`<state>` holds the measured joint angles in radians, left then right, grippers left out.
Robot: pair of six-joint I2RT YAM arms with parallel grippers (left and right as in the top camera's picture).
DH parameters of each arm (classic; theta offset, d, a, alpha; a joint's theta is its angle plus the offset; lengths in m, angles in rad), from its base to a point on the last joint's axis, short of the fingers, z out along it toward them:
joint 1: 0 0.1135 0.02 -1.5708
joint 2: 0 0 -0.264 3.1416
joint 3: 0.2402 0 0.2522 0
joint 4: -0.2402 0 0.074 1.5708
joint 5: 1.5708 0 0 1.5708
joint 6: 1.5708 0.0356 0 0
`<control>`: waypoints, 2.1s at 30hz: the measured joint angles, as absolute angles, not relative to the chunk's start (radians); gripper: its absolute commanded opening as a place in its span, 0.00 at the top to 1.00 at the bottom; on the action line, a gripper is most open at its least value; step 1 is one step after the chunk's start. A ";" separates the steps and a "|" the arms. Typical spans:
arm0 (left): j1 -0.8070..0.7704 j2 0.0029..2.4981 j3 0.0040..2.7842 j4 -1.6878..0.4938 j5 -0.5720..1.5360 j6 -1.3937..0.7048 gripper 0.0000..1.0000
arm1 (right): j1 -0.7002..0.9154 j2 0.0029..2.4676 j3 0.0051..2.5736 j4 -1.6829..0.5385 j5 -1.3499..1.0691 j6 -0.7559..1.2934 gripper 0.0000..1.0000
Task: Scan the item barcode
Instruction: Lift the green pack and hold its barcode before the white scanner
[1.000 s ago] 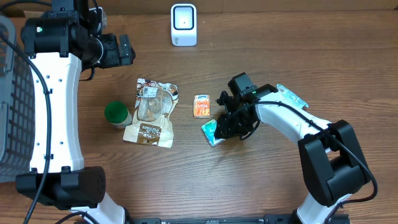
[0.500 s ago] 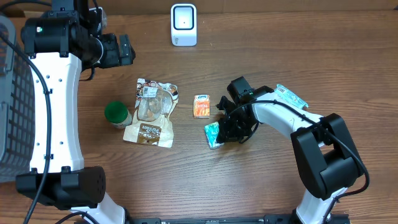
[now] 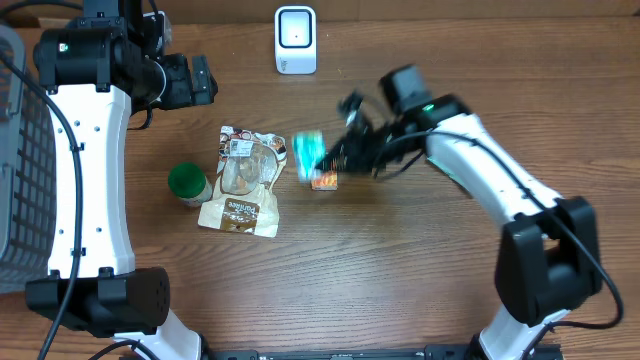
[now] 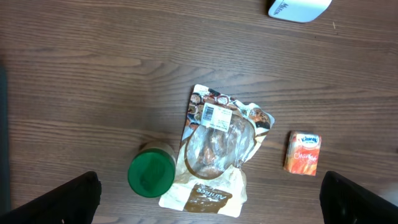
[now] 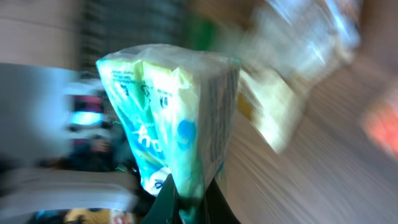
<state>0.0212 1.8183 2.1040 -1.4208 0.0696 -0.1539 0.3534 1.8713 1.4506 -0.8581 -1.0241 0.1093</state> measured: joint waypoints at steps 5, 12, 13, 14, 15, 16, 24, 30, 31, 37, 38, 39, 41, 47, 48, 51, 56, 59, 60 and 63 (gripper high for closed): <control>0.021 1.818 2.104 -1.420 0.070 -0.154 0.00 | 0.196 1.856 1.486 -0.553 -1.393 0.270 0.96; 0.021 1.818 2.104 -1.419 0.069 -0.154 0.00 | 0.133 1.856 1.485 -0.256 -1.524 0.629 0.96; 0.021 1.818 2.104 -1.422 0.070 -0.154 0.00 | 0.133 1.856 1.486 -0.245 -1.526 0.648 0.96; 0.021 1.818 2.104 -1.420 0.069 -0.154 0.00 | 0.132 1.856 1.486 -0.215 -1.531 0.683 0.96; 0.021 1.818 2.104 -1.421 0.070 -0.154 0.00 | 0.133 1.856 1.486 -0.184 -1.536 0.721 0.96; 0.021 1.818 2.104 -1.420 0.070 -0.154 0.00 | 0.133 1.856 1.486 -0.168 -1.536 0.743 0.96; 0.021 1.818 2.104 -1.421 0.070 -0.154 0.00 | 0.160 1.856 1.486 -0.172 -1.510 0.769 0.96; 0.021 1.818 2.103 -1.421 0.070 -0.154 0.00 | 0.268 1.856 1.495 -0.516 -1.304 0.625 0.96; 0.021 1.818 2.103 -1.420 0.070 -0.154 0.01 | 0.283 1.855 1.495 -0.583 -1.251 0.601 0.96; 0.021 1.818 2.103 -1.420 0.070 -0.154 0.00 | 0.382 1.856 1.502 -0.828 -0.832 0.492 0.96; 0.021 1.818 2.103 -1.422 0.070 -0.154 0.01 | 0.386 1.857 1.513 -0.857 -0.787 0.482 0.96; 0.021 1.818 2.103 -1.420 0.070 -0.154 0.00 | 0.387 1.859 1.543 -0.901 -0.738 0.464 0.96; 0.021 1.818 2.103 -1.421 0.069 -0.154 0.00 | 0.386 1.872 1.663 -0.983 -0.630 0.428 0.96; 0.021 1.818 2.103 -1.421 0.070 -0.154 0.01 | 0.392 1.900 2.138 -1.050 -0.258 0.350 0.96; 0.021 1.818 2.103 -1.420 0.070 -0.154 0.00 | 0.395 1.903 2.188 -1.024 -0.202 0.337 0.96; 0.021 1.818 2.103 -1.420 0.070 -0.154 0.00 | 0.417 1.915 2.268 -0.868 -0.002 0.254 0.96; 0.021 1.818 2.103 -1.420 0.069 -0.154 0.00 | 0.455 2.046 2.283 -0.606 0.269 0.028 0.96; 0.021 1.818 2.103 -1.421 0.070 -0.154 0.00 | 0.466 2.158 2.281 -0.501 0.365 -0.128 0.96; 0.021 1.818 2.103 -1.420 0.070 -0.154 0.00 | 0.468 2.205 2.281 -0.466 0.400 -0.200 0.96; 0.021 1.818 2.103 -1.420 0.070 -0.154 0.00 | 0.477 2.328 2.274 -0.369 0.470 -0.384 0.96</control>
